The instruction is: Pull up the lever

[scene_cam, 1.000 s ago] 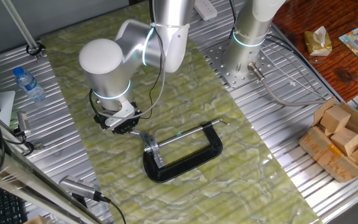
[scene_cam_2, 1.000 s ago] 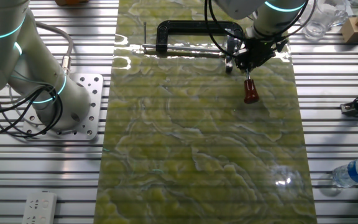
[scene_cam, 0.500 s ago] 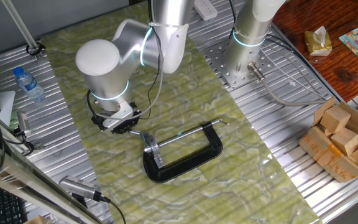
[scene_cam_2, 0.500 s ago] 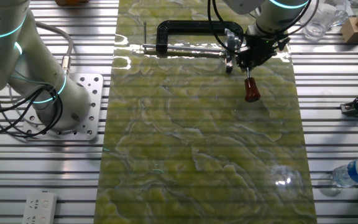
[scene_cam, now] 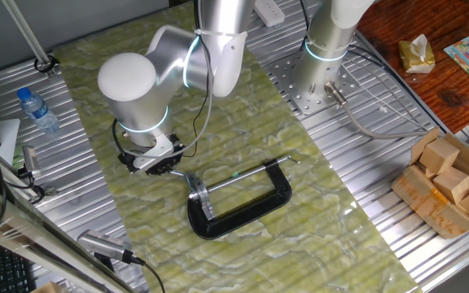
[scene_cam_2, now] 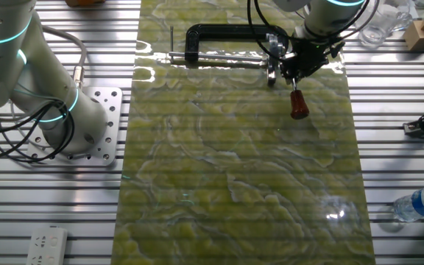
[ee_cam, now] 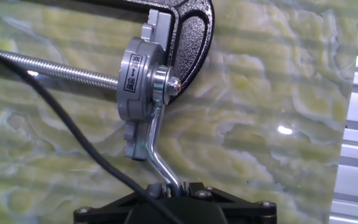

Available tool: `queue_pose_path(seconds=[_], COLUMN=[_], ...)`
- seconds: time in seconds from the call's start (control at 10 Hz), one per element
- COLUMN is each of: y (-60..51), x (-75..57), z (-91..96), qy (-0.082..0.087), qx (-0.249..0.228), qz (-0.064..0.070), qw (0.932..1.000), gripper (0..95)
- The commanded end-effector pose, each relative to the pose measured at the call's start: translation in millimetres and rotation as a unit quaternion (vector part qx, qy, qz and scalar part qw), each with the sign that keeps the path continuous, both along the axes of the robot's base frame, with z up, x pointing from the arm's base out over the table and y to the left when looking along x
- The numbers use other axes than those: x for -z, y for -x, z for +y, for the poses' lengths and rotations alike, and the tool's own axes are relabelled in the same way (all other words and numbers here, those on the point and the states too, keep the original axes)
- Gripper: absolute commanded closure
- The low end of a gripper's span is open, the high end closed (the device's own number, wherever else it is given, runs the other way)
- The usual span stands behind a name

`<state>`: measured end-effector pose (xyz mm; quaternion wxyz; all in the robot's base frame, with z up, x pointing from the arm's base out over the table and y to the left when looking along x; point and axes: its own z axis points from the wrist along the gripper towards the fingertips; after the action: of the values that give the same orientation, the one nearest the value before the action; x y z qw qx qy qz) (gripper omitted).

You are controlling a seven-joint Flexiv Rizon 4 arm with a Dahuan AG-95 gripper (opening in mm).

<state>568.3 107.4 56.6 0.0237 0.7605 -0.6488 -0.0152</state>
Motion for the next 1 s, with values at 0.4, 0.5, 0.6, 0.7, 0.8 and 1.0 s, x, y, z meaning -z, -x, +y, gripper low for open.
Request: queue_pose_path(seconds=[0.4,0.5,0.6,0.7,0.8,1.0], y=[0.3,0.3,0.3,0.3,0.4,0.4], x=[-4.0,-4.1,-4.1,-4.1,-4.1,-4.2], z=[0.6,0.6,0.6,0.6,0.5,0.5], qy=[0.013,0.015,0.016,0.020,0.023,0.023], qx=[0.009,0.009,0.008,0.010,0.010,0.013], qz=[0.001,0.001,0.000,0.001,0.000,0.000], qw=[0.9999,0.9999,0.9998,0.9997,0.9997,0.9997], gripper=[95.0,95.0,95.0,95.0,95.0,95.0])
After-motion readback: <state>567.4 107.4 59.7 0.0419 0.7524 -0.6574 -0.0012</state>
